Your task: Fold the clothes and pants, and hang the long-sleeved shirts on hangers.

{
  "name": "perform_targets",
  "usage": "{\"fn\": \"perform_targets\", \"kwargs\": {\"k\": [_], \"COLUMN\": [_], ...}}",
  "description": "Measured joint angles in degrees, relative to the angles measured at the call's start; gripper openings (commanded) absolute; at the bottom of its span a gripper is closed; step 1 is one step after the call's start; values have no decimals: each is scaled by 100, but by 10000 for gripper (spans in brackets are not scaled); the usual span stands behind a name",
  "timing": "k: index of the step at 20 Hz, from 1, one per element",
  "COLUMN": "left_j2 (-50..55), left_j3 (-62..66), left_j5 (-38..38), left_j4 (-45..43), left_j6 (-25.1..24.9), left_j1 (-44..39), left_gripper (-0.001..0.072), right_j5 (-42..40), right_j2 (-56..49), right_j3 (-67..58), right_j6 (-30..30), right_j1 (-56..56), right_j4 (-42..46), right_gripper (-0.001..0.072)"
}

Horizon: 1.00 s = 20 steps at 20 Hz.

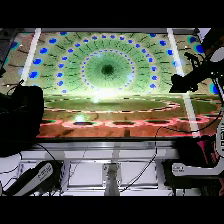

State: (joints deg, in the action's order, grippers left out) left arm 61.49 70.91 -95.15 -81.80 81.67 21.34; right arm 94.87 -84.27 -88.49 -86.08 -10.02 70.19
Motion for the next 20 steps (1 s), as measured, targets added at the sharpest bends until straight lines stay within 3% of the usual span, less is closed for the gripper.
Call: {"fn": "perform_targets", "kwargs": {"k": [7,15,20], "left_j2": [-24,-42,-15], "left_j3": [0,0,0], "left_j5": [411,1325,1725], "left_j4": [-111,-306,-774], "left_j6": [48,365,675], "left_j1": [260,1867,2369], "left_gripper": [6,6,7], "right_j5": [2,-4,-315], "right_j2": [0,0,0], "right_j3": [0,0,-9], "right_j6": [0,2,35], "right_j1": [0,0,0], "right_j4": [2,4,13], "right_gripper": [19,19,18]}}
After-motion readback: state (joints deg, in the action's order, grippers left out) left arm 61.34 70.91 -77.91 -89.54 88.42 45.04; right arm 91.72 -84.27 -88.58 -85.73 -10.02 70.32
